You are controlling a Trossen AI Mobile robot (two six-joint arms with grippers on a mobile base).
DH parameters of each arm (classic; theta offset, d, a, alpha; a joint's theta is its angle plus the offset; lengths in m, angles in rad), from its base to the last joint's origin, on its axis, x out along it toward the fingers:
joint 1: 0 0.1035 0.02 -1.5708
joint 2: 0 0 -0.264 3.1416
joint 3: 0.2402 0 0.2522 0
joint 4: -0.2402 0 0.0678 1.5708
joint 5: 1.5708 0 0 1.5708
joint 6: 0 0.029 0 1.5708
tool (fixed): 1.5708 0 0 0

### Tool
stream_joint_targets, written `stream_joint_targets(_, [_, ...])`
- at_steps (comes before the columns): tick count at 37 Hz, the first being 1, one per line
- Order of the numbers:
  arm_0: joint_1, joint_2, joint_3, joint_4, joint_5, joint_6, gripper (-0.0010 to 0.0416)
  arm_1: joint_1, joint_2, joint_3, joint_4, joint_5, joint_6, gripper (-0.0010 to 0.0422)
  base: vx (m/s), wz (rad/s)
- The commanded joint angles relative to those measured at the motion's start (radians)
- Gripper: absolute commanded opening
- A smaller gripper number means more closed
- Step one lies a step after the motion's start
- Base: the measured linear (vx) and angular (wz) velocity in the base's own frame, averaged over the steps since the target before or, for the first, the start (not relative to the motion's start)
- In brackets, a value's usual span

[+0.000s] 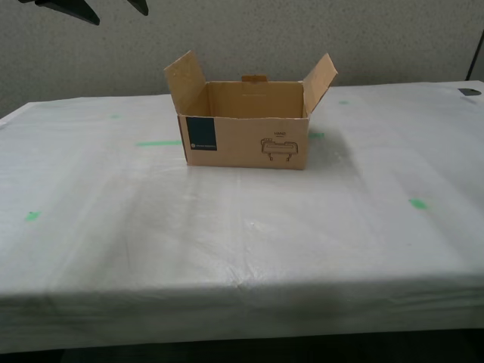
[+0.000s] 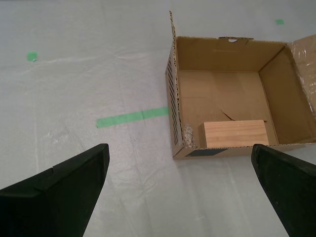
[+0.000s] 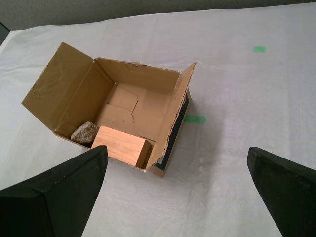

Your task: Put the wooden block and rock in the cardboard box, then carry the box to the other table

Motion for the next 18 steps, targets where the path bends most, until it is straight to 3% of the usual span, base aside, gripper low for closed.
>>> stream_joint_targets(1, [0.001, -0.001, 0.0, 0.002, 0.005, 0.004, 0.0394, 0.0, 0.0, 0.0, 0.002, 0.003, 0.003, 0.0394, 0.0, 0.0])
stream_joint_targets(18, [0.001, -0.001, 0.0, 0.002, 0.005, 0.004, 0.0394, 0.0, 0.0, 0.0, 0.002, 0.003, 0.003, 0.0394, 0.0, 0.0])
